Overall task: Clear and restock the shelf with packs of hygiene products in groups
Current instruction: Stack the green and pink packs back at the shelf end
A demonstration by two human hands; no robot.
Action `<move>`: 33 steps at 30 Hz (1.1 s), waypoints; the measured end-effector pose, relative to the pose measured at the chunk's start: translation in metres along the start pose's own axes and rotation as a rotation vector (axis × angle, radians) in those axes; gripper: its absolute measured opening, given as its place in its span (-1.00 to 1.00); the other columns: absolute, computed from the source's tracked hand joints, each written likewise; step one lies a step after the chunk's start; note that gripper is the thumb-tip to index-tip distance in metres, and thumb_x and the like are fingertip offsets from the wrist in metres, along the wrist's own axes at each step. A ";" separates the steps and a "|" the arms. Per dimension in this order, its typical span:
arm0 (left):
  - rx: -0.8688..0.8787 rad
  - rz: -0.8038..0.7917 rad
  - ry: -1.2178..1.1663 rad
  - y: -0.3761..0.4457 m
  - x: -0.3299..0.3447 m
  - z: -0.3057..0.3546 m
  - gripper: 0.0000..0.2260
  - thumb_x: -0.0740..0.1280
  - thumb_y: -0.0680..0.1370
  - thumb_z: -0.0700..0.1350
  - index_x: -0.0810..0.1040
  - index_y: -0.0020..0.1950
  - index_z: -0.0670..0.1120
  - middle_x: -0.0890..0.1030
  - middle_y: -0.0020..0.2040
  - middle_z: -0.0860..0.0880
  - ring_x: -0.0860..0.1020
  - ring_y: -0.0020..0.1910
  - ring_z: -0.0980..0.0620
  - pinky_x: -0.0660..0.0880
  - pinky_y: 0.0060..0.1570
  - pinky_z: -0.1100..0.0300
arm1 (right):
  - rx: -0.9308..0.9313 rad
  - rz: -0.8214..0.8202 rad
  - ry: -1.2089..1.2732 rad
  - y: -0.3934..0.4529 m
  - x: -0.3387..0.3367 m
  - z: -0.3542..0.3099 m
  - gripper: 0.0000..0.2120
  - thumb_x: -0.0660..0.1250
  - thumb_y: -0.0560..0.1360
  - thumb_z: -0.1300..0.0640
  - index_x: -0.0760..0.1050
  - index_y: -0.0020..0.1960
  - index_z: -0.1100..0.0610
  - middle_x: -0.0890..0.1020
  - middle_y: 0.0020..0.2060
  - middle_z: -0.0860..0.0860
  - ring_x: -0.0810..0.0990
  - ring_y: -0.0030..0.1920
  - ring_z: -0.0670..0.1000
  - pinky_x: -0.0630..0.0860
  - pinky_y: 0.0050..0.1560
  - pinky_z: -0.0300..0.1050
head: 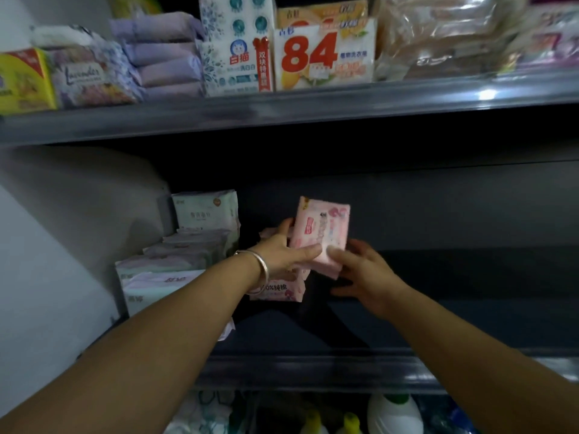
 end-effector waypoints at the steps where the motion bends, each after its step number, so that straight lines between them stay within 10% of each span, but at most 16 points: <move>1: 0.003 0.004 0.004 -0.002 -0.002 0.000 -0.26 0.46 0.43 -0.09 0.10 0.47 0.09 0.45 0.28 -0.01 0.53 0.17 -0.09 0.56 0.09 -0.08 | 0.014 -0.042 -0.029 -0.002 0.003 0.004 -0.36 0.42 0.44 0.13 0.20 0.42 -0.02 0.54 0.18 0.06 0.57 0.12 0.11 0.48 0.15 0.22; 9: 0.086 0.071 0.210 -0.006 -0.037 0.011 -0.31 0.51 0.32 -0.34 0.35 0.36 0.03 0.50 0.09 0.03 0.54 -0.01 0.07 0.58 -0.06 0.20 | -0.123 -0.089 0.013 0.013 0.004 -0.011 -0.03 0.46 0.34 0.38 0.01 0.52 -0.10 0.46 0.23 0.03 0.63 0.01 0.00 0.59 0.05 -0.06; 15: 0.112 0.019 0.296 0.016 -0.050 0.015 -0.31 0.48 0.36 -0.34 0.30 0.41 0.03 0.46 0.20 0.06 0.50 0.09 0.08 0.52 -0.05 0.30 | -0.125 -0.228 -0.318 0.046 0.023 -0.027 -0.45 0.52 0.31 0.25 0.42 0.24 0.10 0.64 0.08 0.08 0.65 0.06 0.07 0.58 0.12 0.06; 21: 0.142 0.196 0.146 0.053 -0.078 0.008 -0.21 0.47 0.40 -0.28 0.14 0.51 -0.04 0.36 0.37 0.04 0.39 0.31 0.06 0.39 0.25 0.17 | -0.227 -0.052 -0.152 0.090 0.018 -0.042 -0.57 0.50 0.32 0.25 0.47 0.15 0.19 0.66 0.03 0.10 0.66 0.00 0.06 0.59 0.01 -0.04; 27: -0.110 0.065 0.886 0.071 -0.078 -0.018 -0.73 0.22 0.59 -0.12 0.42 0.28 -0.09 0.47 0.23 -0.12 0.43 0.12 0.01 0.40 0.02 0.24 | -0.230 0.138 -0.041 0.138 0.010 -0.027 -0.53 0.53 0.29 0.31 0.44 0.12 0.22 0.65 -0.01 0.11 0.66 -0.04 0.08 0.59 -0.14 -0.07; 33: -0.111 -0.044 1.030 0.095 -0.073 -0.030 -0.70 0.12 0.63 -0.17 0.46 0.29 -0.24 0.52 0.17 -0.16 0.47 0.05 -0.03 0.35 0.01 0.22 | -0.238 0.207 -0.027 0.185 0.020 -0.014 -0.48 0.55 0.28 0.29 0.41 0.16 0.25 0.62 0.00 0.12 0.65 -0.07 0.09 0.59 -0.22 -0.08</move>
Point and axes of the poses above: each hand's wrist, its own y-axis towards the middle knuckle, its own x-axis out of the palm, z = x × y, the point moved 5 cm from there along y, towards the middle knuckle
